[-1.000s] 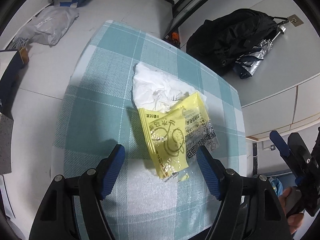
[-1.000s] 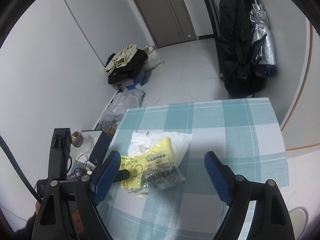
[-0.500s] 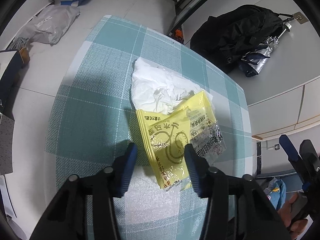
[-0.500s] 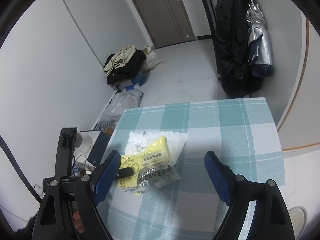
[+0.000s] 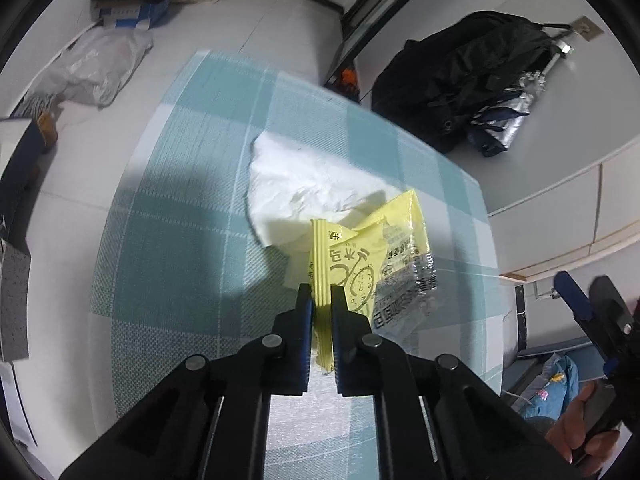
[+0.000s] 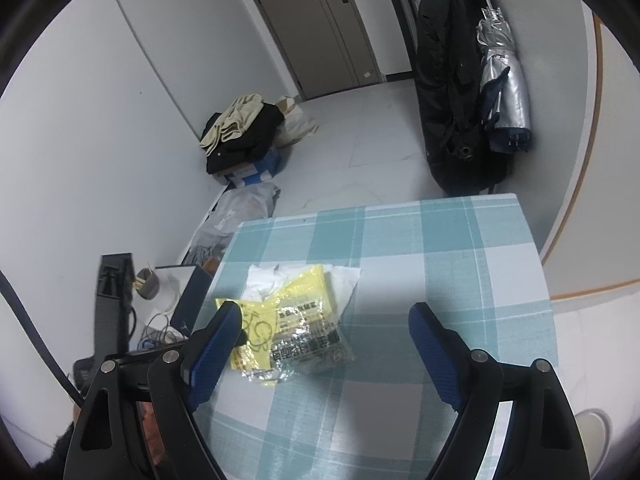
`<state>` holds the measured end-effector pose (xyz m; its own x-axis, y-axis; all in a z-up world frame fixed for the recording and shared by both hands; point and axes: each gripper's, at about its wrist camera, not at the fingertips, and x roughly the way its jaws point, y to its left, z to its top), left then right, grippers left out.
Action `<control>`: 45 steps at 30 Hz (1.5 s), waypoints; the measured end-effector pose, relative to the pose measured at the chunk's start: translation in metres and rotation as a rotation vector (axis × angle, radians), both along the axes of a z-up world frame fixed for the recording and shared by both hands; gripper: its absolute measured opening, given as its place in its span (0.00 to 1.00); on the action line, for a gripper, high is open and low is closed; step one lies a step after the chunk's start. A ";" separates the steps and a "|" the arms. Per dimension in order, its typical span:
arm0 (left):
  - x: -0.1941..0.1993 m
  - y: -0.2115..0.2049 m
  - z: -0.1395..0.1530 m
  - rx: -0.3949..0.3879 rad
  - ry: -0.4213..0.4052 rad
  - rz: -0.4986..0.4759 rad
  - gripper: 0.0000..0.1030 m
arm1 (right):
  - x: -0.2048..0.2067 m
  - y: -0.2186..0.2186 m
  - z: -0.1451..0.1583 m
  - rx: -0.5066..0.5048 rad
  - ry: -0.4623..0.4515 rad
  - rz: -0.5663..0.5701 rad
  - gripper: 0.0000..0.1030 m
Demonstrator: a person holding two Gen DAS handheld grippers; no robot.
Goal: Collect trash
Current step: 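Grasp the yellow wrapper on the tissue with the left gripper, then lift the yellow wrapper with the left gripper while the right gripper grasps the white tissue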
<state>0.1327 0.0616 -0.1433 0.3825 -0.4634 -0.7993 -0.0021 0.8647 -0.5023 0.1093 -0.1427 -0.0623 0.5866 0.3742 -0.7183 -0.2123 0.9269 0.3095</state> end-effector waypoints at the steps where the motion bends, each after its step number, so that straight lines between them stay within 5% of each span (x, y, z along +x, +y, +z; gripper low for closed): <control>1: -0.001 -0.002 0.004 0.000 -0.020 -0.009 0.03 | 0.000 -0.001 0.000 0.000 0.001 -0.002 0.83; 9: -0.005 0.001 0.025 -0.052 -0.100 -0.019 0.02 | 0.005 -0.010 -0.004 0.000 0.020 -0.036 0.83; 15: -0.009 0.019 0.050 -0.166 -0.189 0.017 0.02 | 0.016 -0.009 -0.010 -0.011 0.039 -0.057 0.83; 21: -0.022 0.060 0.083 -0.182 -0.377 0.163 0.02 | 0.036 0.022 -0.018 -0.075 0.021 0.016 0.83; 26: -0.028 0.087 0.091 -0.100 -0.449 0.302 0.02 | 0.058 0.056 -0.037 -0.127 0.037 0.131 0.83; 32: -0.021 0.094 0.080 -0.079 -0.418 0.334 0.02 | 0.086 0.073 -0.079 -0.157 0.172 0.179 0.81; 40: -0.020 0.102 0.074 -0.072 -0.385 0.336 0.02 | 0.092 0.104 -0.115 -0.366 0.224 0.252 0.77; 45: -0.020 0.106 0.071 -0.078 -0.366 0.338 0.02 | 0.085 0.106 -0.113 -0.387 0.201 0.277 0.50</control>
<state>0.1128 0.1674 -0.0720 0.7702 -0.3183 -0.5528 -0.0870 0.8061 -0.5853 0.1946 -0.0371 -0.1757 0.3398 0.1800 -0.9231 -0.4374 0.8991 0.0143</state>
